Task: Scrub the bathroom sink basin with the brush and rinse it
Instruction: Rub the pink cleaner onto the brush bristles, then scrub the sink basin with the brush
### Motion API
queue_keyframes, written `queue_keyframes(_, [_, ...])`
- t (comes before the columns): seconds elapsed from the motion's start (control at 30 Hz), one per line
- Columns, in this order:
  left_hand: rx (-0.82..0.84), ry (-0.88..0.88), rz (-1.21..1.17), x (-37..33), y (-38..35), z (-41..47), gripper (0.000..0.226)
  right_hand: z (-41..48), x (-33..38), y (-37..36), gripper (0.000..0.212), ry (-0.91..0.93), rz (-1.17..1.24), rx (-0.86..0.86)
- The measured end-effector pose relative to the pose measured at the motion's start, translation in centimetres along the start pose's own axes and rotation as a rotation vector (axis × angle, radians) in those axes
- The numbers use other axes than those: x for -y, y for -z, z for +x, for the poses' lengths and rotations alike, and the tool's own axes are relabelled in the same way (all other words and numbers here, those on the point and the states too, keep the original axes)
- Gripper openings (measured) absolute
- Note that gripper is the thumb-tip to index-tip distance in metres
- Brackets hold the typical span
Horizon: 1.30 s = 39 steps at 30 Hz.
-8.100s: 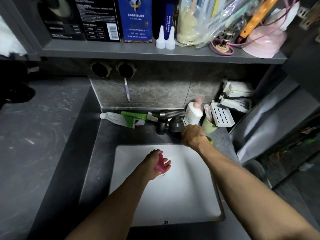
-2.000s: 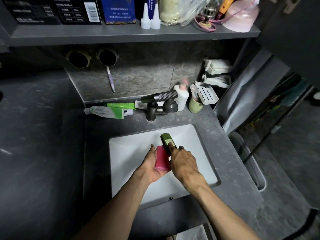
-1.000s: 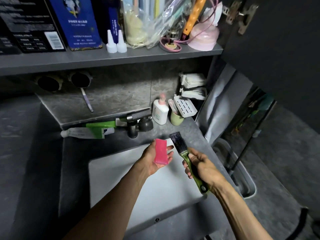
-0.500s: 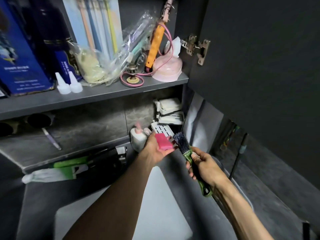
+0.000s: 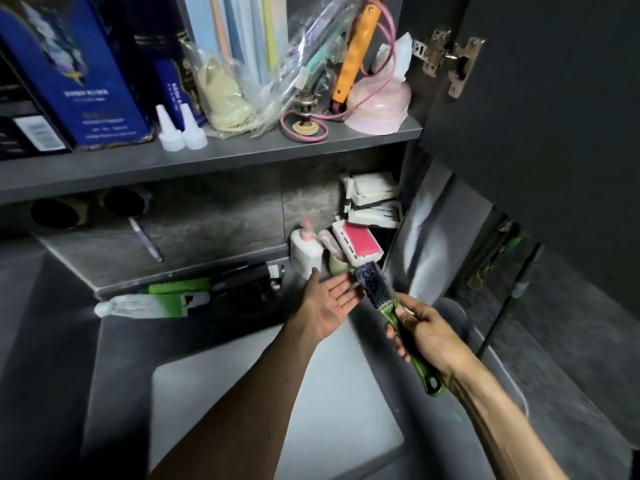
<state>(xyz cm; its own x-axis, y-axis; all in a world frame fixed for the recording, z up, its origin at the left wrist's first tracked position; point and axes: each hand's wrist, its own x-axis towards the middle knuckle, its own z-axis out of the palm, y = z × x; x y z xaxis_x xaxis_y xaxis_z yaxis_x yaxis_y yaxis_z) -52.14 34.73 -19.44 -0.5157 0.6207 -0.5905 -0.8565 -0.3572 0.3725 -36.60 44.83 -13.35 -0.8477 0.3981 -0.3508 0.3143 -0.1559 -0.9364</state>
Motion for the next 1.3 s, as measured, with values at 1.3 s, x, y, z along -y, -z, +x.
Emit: queue_keyframes(1.3, [-0.566,-0.941,2.106,-2.8,39.1,-14.0,0.029,5.7,-22.8,-26.6,0.026,0.344,-1.355,0.128])
